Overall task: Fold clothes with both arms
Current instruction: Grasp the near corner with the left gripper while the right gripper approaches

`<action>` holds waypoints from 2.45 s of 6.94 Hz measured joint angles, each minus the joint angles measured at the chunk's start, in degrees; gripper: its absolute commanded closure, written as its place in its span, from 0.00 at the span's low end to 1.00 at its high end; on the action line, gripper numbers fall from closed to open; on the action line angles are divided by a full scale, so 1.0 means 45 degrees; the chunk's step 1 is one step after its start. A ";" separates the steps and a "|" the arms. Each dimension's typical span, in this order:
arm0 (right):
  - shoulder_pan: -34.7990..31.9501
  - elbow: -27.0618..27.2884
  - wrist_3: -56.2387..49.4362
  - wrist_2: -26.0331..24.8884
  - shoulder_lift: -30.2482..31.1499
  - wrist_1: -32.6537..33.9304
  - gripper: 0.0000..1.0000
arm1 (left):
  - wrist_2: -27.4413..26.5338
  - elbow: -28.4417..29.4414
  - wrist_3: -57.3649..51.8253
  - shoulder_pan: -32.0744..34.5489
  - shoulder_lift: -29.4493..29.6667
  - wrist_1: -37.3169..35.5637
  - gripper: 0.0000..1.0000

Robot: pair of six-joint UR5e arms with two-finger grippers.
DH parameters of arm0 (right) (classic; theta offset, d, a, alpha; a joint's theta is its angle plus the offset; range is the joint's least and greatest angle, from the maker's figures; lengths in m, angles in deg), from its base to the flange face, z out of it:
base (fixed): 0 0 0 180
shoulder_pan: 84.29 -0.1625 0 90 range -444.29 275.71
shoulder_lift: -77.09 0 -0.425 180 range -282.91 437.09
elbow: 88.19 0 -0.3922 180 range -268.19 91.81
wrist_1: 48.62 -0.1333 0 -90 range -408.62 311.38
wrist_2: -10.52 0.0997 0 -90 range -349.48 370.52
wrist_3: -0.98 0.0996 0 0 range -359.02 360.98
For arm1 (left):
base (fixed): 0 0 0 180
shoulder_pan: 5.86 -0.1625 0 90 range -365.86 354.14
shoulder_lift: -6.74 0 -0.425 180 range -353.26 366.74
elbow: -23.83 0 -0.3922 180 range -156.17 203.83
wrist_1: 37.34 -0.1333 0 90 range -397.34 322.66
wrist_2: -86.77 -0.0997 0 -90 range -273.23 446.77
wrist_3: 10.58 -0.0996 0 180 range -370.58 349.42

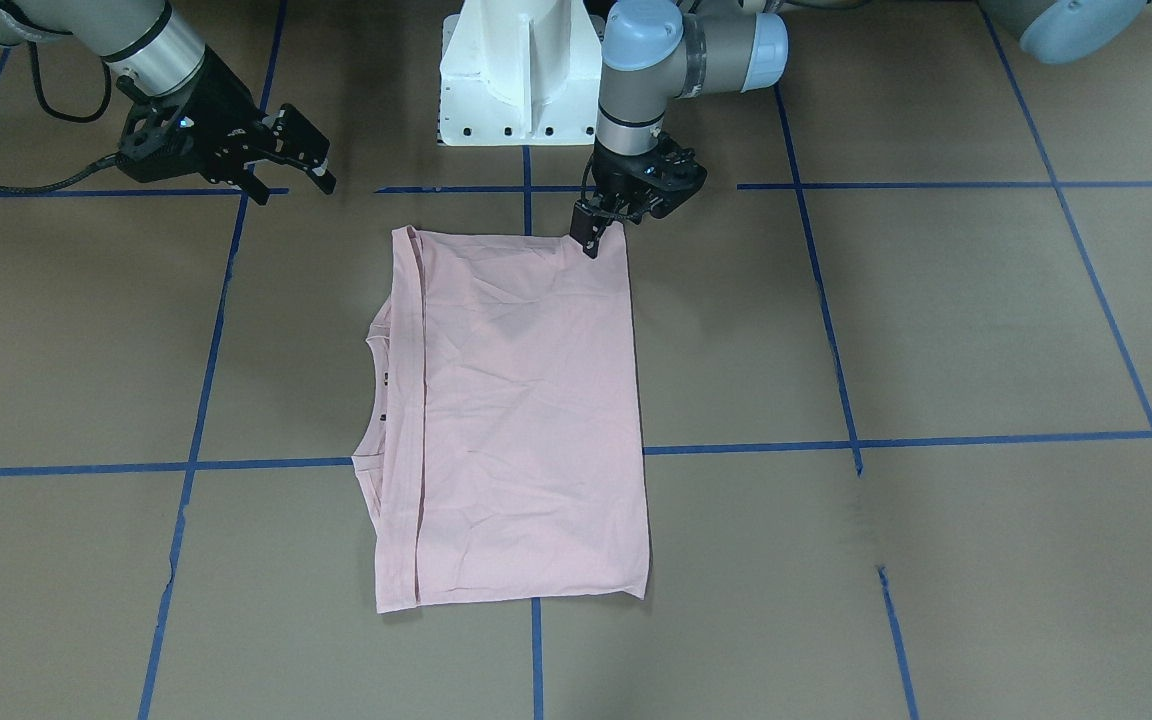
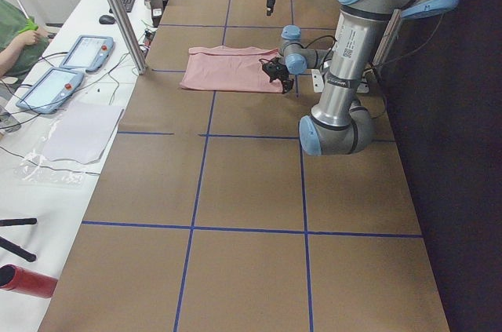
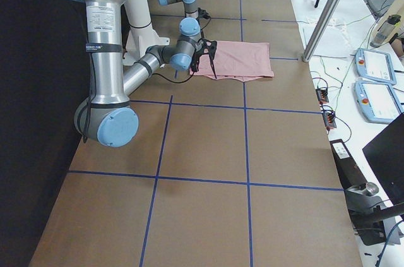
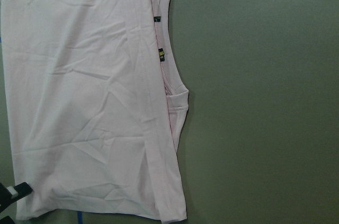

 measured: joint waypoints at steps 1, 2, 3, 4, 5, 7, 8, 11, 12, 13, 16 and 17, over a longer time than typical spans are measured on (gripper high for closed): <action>-0.0028 0.0006 0.0000 0.0012 0.0000 -0.0002 0.00 | -0.0005 -0.0002 0.0003 -0.0026 -0.0086 -0.0003 0.06; -0.0053 0.0016 0.0001 0.0017 0.0000 -0.0011 0.00 | 0.0000 -0.0022 0.0003 -0.0050 -0.0125 -0.0005 0.06; -0.0087 0.0024 0.0001 0.0023 0.0000 -0.0011 0.00 | 0.0003 -0.0057 0.0003 -0.0056 -0.0128 -0.0005 0.14; -0.0108 0.0027 0.0000 0.0031 0.0000 -0.0004 0.00 | 0.0005 -0.0093 0.0003 -0.0062 -0.0129 -0.0005 0.28; -0.0117 0.0030 0.0000 0.0036 0.0000 -0.0004 0.00 | 0.0005 -0.0106 0.0008 -0.0078 -0.0122 -0.0005 0.37; -0.0136 0.0020 0.0000 0.0051 0.0003 -0.0016 0.00 | 0.0005 -0.0115 0.0089 -0.0135 -0.0082 -0.0005 0.90; -0.0143 0.0014 0.0000 0.0055 0.0012 -0.0013 0.00 | 0.0005 -0.0115 0.0188 -0.0173 -0.0060 -0.0005 1.00; -0.0163 0.0005 0.0000 0.0062 0.0025 -0.0007 0.00 | 0.0058 -0.0287 0.0139 -0.0200 -0.0028 -0.0009 1.00; -0.0176 -0.0002 0.0000 0.0071 0.0039 -0.0003 0.00 | 0.0091 -0.0468 0.0073 -0.0197 -0.0042 -0.0018 1.00; -0.0179 -0.0023 0.0005 0.0066 0.0044 0.0039 0.00 | 0.0116 -0.0702 -0.0035 -0.0189 -0.0077 -0.0078 1.00; 0.0348 -0.0343 0.1354 -0.0036 -0.1450 0.3110 0.00 | 0.0141 -0.1331 -0.0915 -0.0134 -0.0127 -0.0426 1.00; 0.0772 -0.0920 0.2133 -0.0195 -0.2926 0.4717 0.00 | 0.0147 -0.1381 -0.1031 -0.0109 -0.0132 -0.0445 1.00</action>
